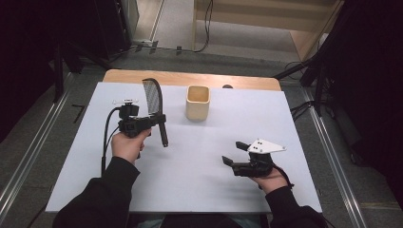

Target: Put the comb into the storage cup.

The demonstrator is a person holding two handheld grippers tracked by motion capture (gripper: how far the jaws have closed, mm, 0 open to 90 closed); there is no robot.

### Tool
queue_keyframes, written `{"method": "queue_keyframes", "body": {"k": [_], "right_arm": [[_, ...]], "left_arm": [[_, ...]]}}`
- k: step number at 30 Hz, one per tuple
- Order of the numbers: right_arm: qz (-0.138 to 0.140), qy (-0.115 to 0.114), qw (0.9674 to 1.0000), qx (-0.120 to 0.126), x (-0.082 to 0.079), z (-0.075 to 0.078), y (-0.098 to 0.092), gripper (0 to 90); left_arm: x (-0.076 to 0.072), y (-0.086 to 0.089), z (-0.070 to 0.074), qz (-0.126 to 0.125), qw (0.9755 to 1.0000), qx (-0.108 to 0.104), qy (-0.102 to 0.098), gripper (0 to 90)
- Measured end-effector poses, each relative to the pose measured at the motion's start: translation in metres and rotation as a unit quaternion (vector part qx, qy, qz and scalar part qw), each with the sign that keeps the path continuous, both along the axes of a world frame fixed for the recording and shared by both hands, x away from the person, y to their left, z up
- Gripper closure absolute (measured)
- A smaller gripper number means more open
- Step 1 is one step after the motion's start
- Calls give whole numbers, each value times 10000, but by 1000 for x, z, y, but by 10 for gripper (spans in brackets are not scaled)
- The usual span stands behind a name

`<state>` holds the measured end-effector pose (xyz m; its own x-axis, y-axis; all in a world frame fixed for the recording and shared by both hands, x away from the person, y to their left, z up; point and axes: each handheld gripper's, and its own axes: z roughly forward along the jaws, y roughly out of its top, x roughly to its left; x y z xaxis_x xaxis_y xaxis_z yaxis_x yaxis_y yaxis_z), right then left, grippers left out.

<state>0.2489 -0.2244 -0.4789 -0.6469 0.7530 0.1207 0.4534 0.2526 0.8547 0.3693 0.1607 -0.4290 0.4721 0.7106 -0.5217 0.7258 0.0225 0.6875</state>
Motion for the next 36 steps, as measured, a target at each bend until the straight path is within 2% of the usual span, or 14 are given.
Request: {"method": "queue_keyframes", "body": {"k": [7, 10, 18, 23, 27, 36], "right_arm": [[-105, -15, 9999, -37, -5, 1, -13, 208], [-154, 71, 9999, -27, -8, 0, -19, 202], [-312, 74, 9994, -95, -13, 0, -35, 201], [-360, 88, 9993, -87, -13, 0, -38, 201], [-346, 127, 9993, -103, -13, -1, -37, 201], [-310, 168, 9992, -170, -12, -3, -37, 201]], "left_arm": [[1, -1, 0, -39, 10000, -6, -45, 727], [3, -3, 1, -74, 9999, 12, -68, 727], [7, -10, 7, -256, 9995, 30, -168, 728], [13, -14, 11, -318, 9993, -123, -181, 728], [16, -20, 13, -414, 9990, -75, -180, 728], [24, -29, 19, -507, 9984, -161, -215, 728]]}}
